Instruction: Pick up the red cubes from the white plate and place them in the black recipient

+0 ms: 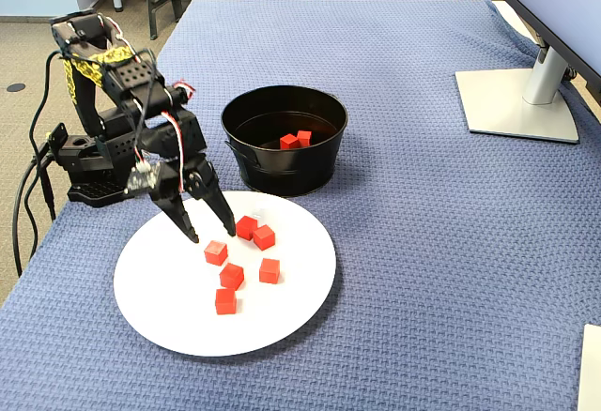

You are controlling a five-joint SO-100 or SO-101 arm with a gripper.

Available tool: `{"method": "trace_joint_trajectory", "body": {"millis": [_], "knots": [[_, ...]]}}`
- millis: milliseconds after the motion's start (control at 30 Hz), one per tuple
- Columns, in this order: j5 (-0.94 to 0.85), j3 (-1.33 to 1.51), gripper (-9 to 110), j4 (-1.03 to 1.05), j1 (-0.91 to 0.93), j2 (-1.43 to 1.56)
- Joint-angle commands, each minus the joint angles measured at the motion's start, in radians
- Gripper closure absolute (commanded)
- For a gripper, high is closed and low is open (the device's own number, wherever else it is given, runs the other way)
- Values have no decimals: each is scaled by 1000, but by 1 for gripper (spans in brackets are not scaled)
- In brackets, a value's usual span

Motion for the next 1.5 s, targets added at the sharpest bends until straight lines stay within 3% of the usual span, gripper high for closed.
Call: {"method": "trace_joint_trajectory", "body": {"millis": [0,667,1467], "knots": [[43,-80,85,5,26,-55],[92,-293,87,94,12,-313],[143,-173,96,100,-46,-216]]}}
